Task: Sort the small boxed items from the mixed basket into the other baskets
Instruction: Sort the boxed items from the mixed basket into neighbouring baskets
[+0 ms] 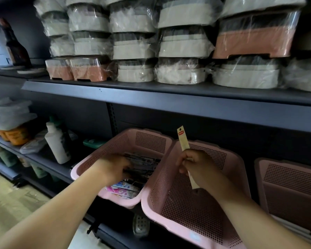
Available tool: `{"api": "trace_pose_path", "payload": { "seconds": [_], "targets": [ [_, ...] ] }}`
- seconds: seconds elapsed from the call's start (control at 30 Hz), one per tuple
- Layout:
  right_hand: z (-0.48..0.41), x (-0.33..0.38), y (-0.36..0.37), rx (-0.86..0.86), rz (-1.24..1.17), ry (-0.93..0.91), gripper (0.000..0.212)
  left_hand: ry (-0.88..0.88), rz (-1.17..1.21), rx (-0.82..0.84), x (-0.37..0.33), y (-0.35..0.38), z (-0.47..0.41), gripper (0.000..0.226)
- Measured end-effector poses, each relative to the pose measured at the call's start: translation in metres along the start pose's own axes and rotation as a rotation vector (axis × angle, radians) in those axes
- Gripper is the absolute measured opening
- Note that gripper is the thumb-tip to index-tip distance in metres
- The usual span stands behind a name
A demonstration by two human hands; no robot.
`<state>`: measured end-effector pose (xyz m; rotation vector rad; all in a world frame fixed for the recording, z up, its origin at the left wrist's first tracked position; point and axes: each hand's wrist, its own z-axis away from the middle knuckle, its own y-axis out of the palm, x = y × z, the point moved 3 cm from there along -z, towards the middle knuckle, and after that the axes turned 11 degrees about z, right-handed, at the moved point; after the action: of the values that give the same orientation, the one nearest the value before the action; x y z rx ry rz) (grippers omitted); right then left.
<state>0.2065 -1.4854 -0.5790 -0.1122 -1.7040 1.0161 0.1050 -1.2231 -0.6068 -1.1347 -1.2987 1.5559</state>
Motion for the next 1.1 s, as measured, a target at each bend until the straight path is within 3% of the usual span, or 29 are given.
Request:
{"api": "trace_pose_path", "payload": {
  "seconds": [0.07,0.13,0.17,0.33,0.43,0.53,0.73,0.97,1.03,1.1],
  "targets": [
    [0.002,0.0,0.001,0.026,0.015,-0.009,0.03,-0.028,0.071,0.039,0.004,0.01,0.001,0.023],
    [0.002,0.001,0.004,0.061,0.008,-0.032,0.029,-0.061,0.225,-0.055,0.004,0.011,-0.002,0.014],
    [0.002,0.001,0.006,0.083,-0.009,-0.043,0.029,-0.059,0.34,-0.102,0.0,0.01,-0.004,0.01],
    [0.004,0.011,0.019,0.174,-0.148,-0.099,0.036,-0.019,1.097,-0.165,-0.054,-0.007,-0.006,0.032],
    [0.004,0.018,0.026,0.216,-0.171,-0.139,0.043,0.011,1.328,-0.129,-0.091,-0.015,0.002,0.022],
    [0.005,0.022,0.03,0.246,-0.179,-0.156,0.036,0.014,1.442,-0.181,-0.111,-0.019,0.007,0.017],
    [0.002,0.013,0.029,0.217,-0.087,-0.158,0.035,-0.047,1.55,-0.206,-0.101,-0.021,0.008,0.02],
    [0.003,0.002,0.018,0.159,-0.023,-0.122,0.022,-0.321,1.692,-0.48,-0.032,-0.042,-0.005,0.024],
    [0.003,-0.001,0.017,0.154,-0.003,-0.111,0.023,-0.306,1.399,-0.55,-0.009,-0.042,-0.008,0.024],
    [0.002,-0.004,0.016,0.155,0.011,-0.098,0.024,-0.21,0.803,-0.515,0.003,-0.041,-0.009,0.024]
  ]
}}
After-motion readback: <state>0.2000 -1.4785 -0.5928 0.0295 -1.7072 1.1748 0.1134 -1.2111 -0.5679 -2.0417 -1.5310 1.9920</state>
